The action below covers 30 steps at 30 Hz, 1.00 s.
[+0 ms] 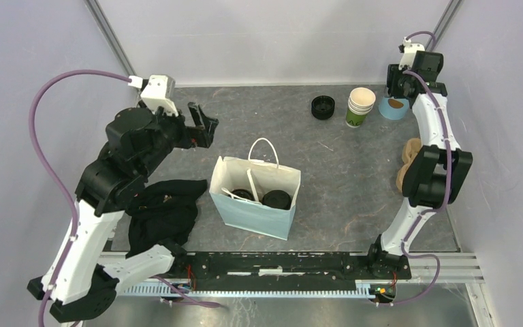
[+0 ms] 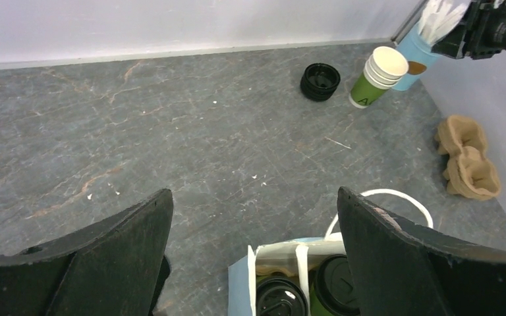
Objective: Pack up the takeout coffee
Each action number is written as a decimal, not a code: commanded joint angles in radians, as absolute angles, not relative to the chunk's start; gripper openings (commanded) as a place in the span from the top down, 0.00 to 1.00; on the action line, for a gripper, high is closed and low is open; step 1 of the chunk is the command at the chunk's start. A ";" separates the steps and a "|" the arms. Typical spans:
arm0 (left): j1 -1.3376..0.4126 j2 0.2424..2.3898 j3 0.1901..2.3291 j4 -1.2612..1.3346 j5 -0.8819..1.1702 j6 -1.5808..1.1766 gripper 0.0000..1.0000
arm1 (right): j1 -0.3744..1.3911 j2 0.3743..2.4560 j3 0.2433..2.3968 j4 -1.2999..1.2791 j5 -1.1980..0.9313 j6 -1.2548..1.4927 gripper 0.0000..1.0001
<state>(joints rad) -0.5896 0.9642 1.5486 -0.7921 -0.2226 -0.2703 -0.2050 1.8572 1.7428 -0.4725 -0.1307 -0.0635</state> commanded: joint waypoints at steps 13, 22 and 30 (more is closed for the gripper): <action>-0.589 1.102 1.663 -0.826 -0.291 -0.184 0.00 | -0.263 2.073 1.986 -0.327 -0.140 -0.169 0.49; -0.590 1.129 1.681 -0.833 -0.295 -0.183 0.00 | -0.265 2.130 2.030 -0.295 -0.162 -0.129 0.64; -0.588 1.120 1.681 -0.834 -0.289 -0.192 0.00 | -0.266 2.090 1.960 -0.289 -0.143 -0.127 0.59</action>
